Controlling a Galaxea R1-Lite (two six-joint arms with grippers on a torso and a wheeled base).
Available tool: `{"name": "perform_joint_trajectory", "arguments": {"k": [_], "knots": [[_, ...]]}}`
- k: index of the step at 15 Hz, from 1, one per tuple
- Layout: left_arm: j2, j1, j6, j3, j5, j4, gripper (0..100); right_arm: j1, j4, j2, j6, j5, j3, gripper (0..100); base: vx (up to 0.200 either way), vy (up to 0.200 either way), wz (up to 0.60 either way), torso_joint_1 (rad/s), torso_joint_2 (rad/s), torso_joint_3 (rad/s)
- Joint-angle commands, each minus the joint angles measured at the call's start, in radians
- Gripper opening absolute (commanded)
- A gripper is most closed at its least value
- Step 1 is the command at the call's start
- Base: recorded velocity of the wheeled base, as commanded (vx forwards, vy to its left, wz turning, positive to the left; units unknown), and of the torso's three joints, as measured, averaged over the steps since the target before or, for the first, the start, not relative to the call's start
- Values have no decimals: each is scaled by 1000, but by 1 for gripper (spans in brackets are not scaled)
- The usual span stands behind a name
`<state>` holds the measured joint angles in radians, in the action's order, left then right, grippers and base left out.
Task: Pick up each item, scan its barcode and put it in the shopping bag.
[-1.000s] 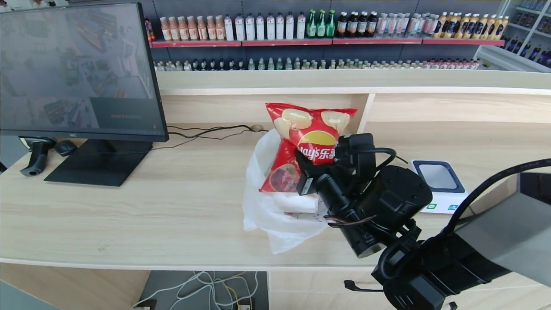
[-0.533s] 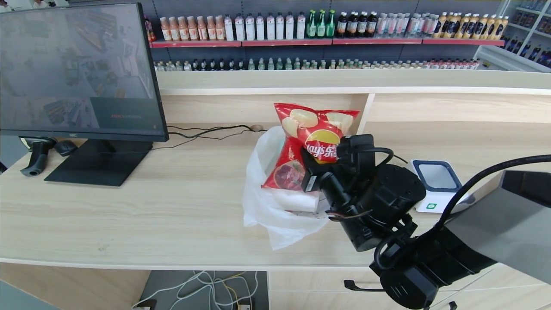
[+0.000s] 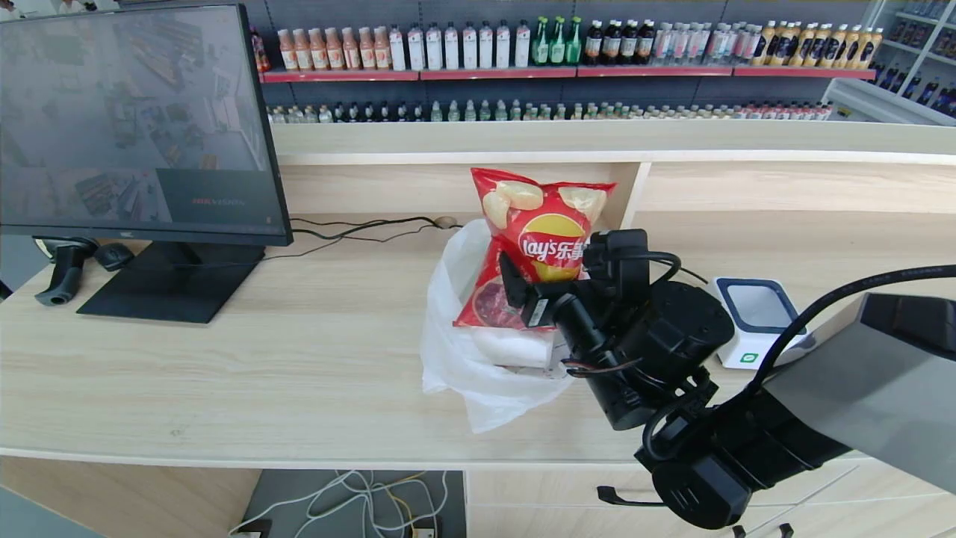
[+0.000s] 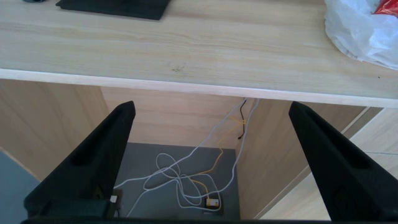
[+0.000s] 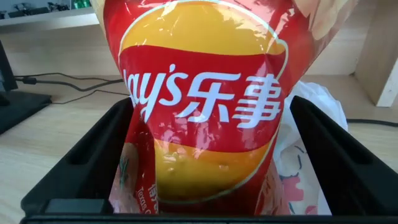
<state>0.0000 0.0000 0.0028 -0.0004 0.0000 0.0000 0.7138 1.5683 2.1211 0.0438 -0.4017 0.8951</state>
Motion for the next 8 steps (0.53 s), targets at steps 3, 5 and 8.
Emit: {"name": "perform_joint_trajectory", "arguments": {"k": [3,5,8], "knots": [[0,0,0,-1,0,0,100,16,1,-18,-1,1,-7,100,0,0,0,0,0,0],[0,0,0,0,0,0,100,19,-1,-30,1,0,-18,100,0,0,0,0,0,0],[2,0,0,-1,0,0,100,19,-1,-84,2,0,-79,100,0,0,0,0,0,0]]}}
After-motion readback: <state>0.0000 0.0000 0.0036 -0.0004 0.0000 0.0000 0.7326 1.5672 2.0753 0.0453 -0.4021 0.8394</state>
